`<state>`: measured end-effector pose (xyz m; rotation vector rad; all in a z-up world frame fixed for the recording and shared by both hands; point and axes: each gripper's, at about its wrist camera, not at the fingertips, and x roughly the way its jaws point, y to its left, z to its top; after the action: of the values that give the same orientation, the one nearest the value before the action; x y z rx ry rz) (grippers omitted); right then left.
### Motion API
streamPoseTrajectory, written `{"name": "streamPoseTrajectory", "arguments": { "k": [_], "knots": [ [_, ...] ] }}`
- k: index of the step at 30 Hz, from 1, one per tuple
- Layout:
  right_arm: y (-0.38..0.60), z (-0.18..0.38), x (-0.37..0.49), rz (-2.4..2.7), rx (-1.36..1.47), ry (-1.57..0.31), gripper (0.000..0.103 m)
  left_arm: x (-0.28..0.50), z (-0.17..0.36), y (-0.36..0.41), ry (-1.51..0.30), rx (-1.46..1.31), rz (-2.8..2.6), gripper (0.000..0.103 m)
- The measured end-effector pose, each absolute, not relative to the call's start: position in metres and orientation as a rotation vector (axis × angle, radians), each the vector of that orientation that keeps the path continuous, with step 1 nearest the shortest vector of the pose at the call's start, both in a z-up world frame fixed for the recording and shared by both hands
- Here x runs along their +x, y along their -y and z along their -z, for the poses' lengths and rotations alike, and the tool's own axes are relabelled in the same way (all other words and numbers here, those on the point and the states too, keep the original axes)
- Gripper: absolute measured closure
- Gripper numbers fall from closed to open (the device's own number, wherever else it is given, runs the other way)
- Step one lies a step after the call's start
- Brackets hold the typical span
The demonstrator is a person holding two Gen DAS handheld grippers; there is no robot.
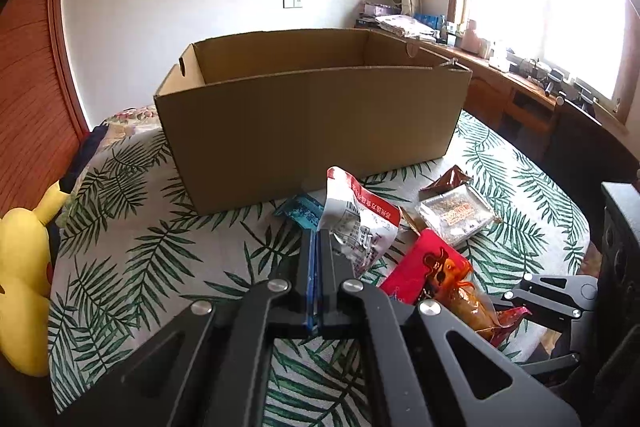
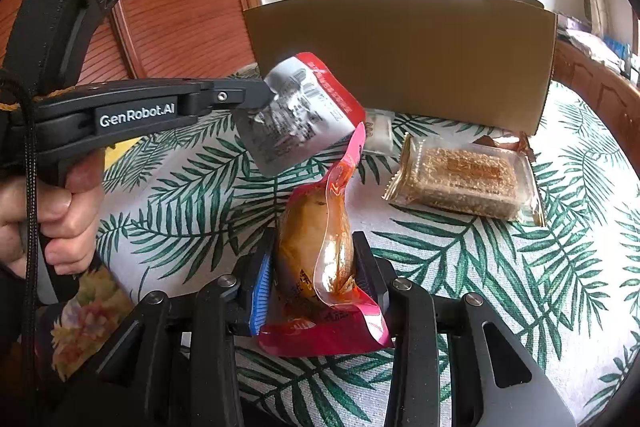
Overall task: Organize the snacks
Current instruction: 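Carry both packets over the box and open both tools to drop them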
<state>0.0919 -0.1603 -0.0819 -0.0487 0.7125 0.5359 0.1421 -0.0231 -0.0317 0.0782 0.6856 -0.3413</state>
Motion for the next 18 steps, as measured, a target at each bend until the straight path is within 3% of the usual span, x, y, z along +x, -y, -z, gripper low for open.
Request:
{"name": "streamPoseTrajectory", "arguments": {
  "k": [18],
  "knots": [
    [0.176,0.056,0.093,-0.493,-0.05,-0.638,0.068,0.131,-0.022,0.015,-0.576,0.037,0.349,0.103]
  ]
}}
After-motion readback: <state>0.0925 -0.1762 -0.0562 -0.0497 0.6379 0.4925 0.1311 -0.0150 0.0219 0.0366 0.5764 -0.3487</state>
